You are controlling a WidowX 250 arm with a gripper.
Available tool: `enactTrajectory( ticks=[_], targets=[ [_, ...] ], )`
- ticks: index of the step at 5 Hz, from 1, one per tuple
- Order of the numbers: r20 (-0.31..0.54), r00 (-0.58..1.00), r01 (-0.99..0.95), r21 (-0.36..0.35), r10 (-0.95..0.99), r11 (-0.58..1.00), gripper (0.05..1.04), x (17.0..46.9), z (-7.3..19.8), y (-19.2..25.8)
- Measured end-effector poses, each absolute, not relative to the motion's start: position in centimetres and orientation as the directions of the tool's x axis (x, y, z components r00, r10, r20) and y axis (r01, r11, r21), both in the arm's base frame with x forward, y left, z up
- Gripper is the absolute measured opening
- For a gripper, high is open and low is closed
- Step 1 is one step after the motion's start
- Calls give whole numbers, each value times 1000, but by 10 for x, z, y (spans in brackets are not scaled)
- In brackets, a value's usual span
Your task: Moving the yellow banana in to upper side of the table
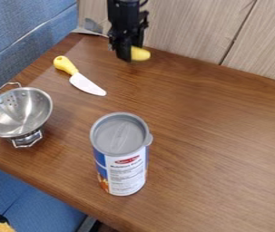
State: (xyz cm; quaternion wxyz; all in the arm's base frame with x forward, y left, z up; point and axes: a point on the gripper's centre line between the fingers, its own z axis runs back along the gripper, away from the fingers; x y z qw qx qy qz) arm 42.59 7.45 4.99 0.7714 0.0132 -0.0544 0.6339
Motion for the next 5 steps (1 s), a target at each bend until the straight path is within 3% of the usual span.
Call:
enactTrajectory(
  ticks=[1, 2, 4, 5],
  targets=[
    [114, 205, -978, -14, 972, 208, 397, 424, 38, 77],
    [118, 211, -977, -8, 970, 213, 462, 425, 35, 78],
    [121, 173, -984, -21, 977, 177, 995, 426, 32, 77],
    [120, 178, -983, -15, 977, 181, 1002, 425, 33, 76]
  ],
)
